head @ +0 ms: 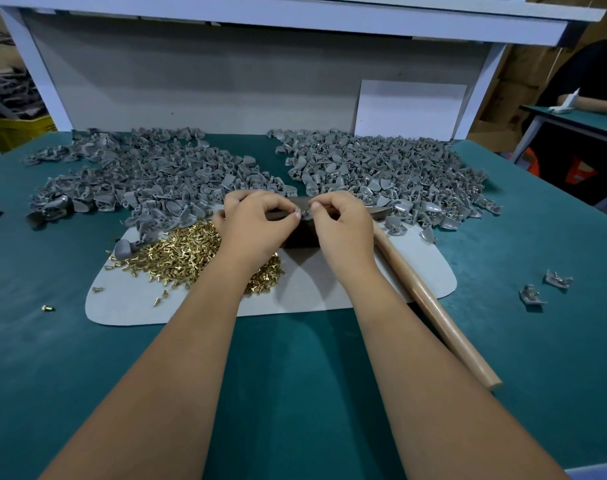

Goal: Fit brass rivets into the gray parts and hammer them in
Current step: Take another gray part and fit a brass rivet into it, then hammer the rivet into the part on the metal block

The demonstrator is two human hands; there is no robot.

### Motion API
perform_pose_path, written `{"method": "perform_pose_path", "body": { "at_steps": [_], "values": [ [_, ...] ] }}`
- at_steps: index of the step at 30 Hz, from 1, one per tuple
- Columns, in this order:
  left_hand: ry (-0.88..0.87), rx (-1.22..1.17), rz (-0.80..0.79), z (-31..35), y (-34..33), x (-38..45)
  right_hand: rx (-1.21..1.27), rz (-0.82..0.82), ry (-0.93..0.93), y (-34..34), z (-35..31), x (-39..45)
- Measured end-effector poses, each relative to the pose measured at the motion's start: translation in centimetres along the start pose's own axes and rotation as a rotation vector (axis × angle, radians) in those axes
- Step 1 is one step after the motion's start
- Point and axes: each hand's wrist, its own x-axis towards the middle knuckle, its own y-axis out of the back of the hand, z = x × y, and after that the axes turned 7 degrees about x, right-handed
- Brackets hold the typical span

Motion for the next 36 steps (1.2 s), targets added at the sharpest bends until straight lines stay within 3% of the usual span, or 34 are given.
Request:
{"method": "perform_pose_path", "body": {
  "at_steps": [6,13,26,28,30,32,36],
  "values": [
    [-0.029,0.011,0.009,0.0,0.0,-0.1,-0.209,-0.004,0.098,-0.2,-0.3,-0.1],
    [-0.022,0.0,0.012,-0.2,-0.1,0.0,-0.348,0.035,0.07,-0.9,-0.8,0.0],
    [-0.018,0.017,0.014,0.1,0.0,-0.2,-0.187,-0.041,0.063,1.0,-1.2,-0.6],
    [-0.01,0.002,0.005,0.2,0.1,-0.3,-0.338,0.07,0.065,2.5,-2.0,-0.2],
    [0.002,0.006,0.002,0.2,0.0,-0.4,-0.688,0.138,0.063,4.4,-2.5,0.2],
    [0.014,0.006,0.005,0.1,-0.1,-0.3,-0.911,0.056,-0.043,6.1,-2.6,0.2],
    [0.028,-0.013,0.001,0.1,-0.2,-0.2,-1.023,-0.165,-0.266,7.5,-2.0,-1.0]
  ]
}}
